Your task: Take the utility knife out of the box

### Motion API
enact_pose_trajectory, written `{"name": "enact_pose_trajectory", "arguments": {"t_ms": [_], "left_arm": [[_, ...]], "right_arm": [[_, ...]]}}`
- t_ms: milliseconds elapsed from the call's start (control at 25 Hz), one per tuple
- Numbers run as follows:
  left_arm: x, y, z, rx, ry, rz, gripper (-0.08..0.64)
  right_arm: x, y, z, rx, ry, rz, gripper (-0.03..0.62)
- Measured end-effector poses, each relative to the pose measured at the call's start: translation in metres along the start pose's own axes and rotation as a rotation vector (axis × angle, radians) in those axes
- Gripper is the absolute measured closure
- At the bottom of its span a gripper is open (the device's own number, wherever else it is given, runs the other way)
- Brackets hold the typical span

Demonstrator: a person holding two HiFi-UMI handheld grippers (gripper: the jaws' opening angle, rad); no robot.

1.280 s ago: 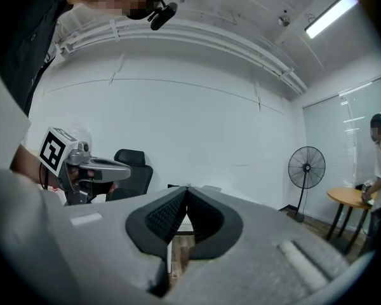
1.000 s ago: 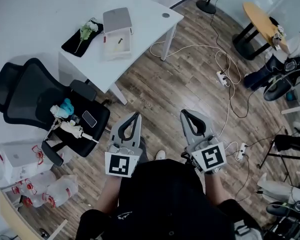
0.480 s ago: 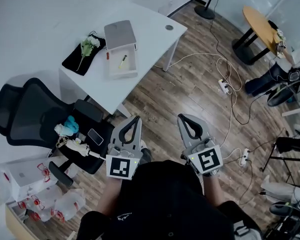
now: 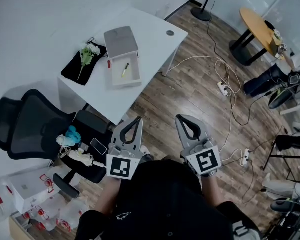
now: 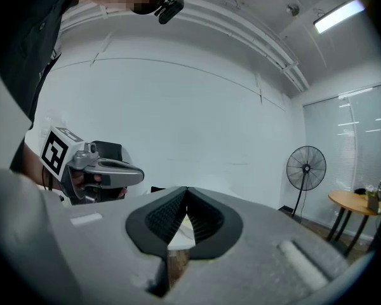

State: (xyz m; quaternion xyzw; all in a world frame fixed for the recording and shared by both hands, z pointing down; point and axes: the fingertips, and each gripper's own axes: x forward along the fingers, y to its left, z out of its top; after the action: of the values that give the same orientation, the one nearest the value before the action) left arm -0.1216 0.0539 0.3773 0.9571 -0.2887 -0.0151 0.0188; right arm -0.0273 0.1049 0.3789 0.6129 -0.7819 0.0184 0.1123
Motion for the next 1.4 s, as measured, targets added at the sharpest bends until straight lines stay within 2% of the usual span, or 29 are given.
{"name": "enact_pose_trajectory", "arguments": {"t_ms": [400, 880, 1400], "left_arm": [[-0.002, 0.019, -0.002, -0.016, -0.002, 0.029, 0.554], [0.006, 0.056, -0.006, 0.003, 0.028, 0.146, 0.554], [0.087, 0.088, -0.002, 0.021, 0.047, 0.228, 0.554]], "right_arm": [[0.014, 0.0, 0.003, -0.024, 0.022, 0.0, 0.588], [0.064, -0.005, 0.01, -0.027, -0.029, 0.129, 0.588], [0.14, -0.077, 0.014, -0.003, -0.03, 0.215, 0.588]]}}
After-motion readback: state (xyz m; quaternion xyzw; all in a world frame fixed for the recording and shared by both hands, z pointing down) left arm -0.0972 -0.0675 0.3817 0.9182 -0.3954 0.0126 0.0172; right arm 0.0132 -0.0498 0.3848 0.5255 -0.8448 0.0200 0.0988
